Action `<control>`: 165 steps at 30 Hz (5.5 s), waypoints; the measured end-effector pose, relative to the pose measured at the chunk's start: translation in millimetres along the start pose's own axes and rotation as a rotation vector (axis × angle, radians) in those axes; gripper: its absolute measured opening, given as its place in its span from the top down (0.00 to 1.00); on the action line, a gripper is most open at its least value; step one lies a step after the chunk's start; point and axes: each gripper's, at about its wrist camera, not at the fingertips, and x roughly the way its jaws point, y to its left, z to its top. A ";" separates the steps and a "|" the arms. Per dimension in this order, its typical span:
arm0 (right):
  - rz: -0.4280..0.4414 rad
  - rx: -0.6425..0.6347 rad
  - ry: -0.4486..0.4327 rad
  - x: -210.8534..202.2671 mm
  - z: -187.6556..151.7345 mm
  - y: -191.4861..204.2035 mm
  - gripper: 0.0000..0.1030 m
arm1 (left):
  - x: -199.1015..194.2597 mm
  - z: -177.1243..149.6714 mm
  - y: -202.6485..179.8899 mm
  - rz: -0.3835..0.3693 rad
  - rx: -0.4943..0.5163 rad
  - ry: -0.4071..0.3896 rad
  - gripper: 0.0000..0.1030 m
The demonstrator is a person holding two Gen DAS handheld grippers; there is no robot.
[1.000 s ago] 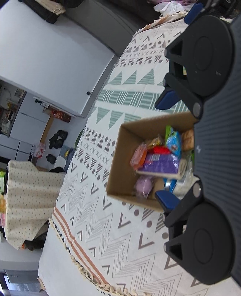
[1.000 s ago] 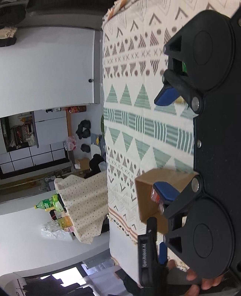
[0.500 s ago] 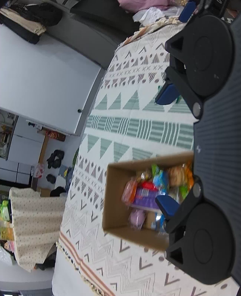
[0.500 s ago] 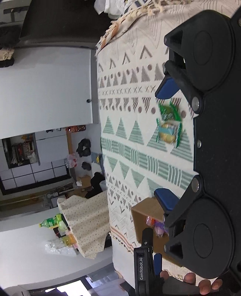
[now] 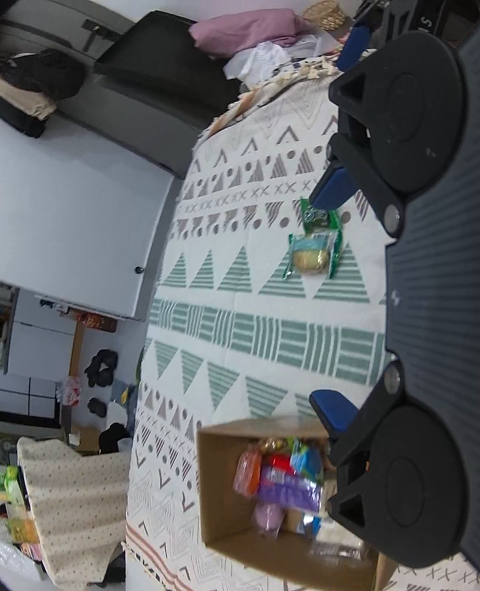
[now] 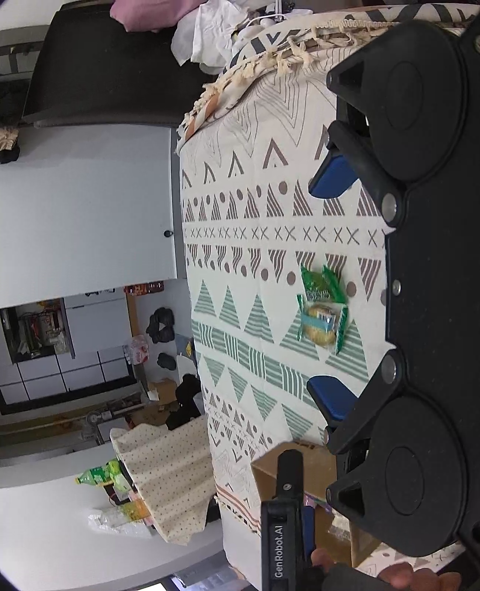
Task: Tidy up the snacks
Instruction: 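Move both tools back toward the biscuit pack and green candy, then grasp the clear biscuit pack with the left tool while the right grasps the green candy, then carry both snacks over the box and open both tools to drop them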
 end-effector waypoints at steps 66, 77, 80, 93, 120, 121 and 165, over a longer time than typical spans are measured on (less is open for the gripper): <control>0.010 0.051 0.263 165.4 -14.8 3.2 0.63 | 135.6 16.4 11.4 0.037 -0.014 0.072 0.54; 0.064 0.077 0.142 126.1 6.4 19.6 0.68 | 91.0 20.9 14.6 0.029 -0.002 0.040 0.54; 0.077 0.062 0.118 115.5 8.7 28.7 0.69 | 72.3 25.9 16.2 0.032 -0.003 0.009 0.54; 0.154 0.020 -0.016 58.5 25.0 68.5 0.69 | 5.5 34.4 54.3 0.069 -0.059 -0.082 0.54; 0.339 -0.096 -0.103 22.5 7.9 181.1 0.69 | -44.9 32.6 171.3 0.202 -0.232 -0.121 0.54; 0.343 -0.097 -0.102 22.4 8.3 183.3 0.69 | -42.4 32.4 174.5 0.203 -0.239 -0.118 0.54; 0.315 0.016 0.038 -17.1 3.0 170.5 0.46 | -98.3 28.1 180.4 0.203 -0.285 -0.056 0.10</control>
